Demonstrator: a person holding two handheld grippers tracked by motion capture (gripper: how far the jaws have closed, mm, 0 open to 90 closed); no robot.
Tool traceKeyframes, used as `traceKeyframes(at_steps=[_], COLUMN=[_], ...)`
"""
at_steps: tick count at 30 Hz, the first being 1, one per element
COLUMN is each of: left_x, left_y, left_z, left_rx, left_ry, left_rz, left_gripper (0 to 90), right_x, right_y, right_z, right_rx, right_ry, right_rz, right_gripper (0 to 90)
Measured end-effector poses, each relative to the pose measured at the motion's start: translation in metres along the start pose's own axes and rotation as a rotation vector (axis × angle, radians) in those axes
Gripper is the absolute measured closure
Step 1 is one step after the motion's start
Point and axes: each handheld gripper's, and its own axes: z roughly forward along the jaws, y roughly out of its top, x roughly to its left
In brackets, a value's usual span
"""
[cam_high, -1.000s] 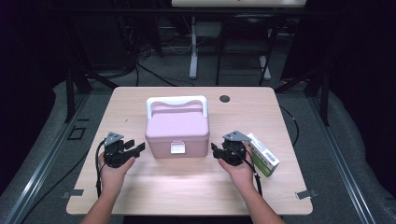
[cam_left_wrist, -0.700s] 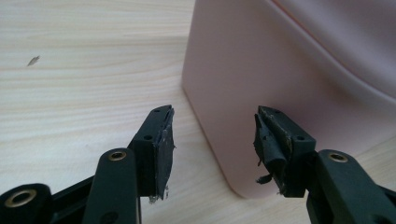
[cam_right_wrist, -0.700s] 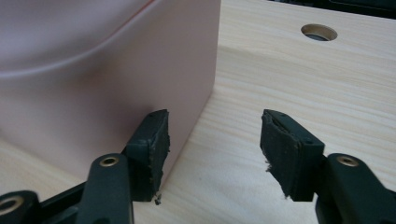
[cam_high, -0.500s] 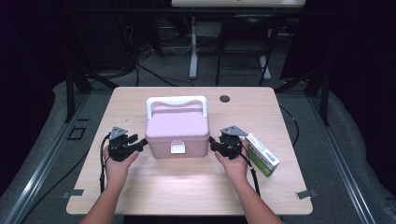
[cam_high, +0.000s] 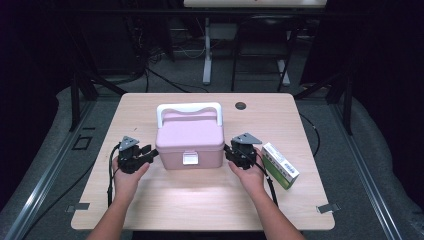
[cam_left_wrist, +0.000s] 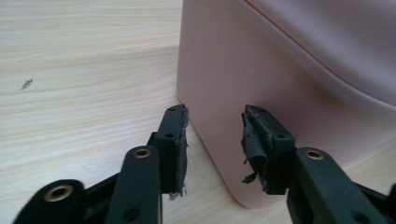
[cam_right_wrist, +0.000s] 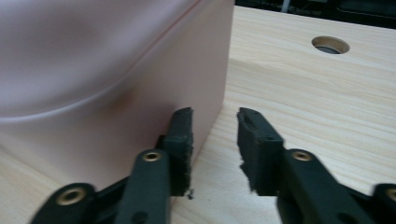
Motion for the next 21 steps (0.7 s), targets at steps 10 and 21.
traceKeyframes(at_steps=[10, 21], left_x=[-0.006, -0.012], left_y=[0.0, -0.001], left_z=[0.0, -0.001], left_rx=[-0.002, -0.009], left_ry=[-0.01, 0.004], left_rz=[-0.018, 0.008], left_gripper=[77.7, 84.3], right_x=[0.008, 0.012], right_y=[-0.002, -0.002], right_z=[-0.001, -0.002], right_rx=[-0.013, -0.002], right_ry=[-0.001, 0.006], right_rz=[-0.018, 0.008], right_gripper=[83.6, 89.6])
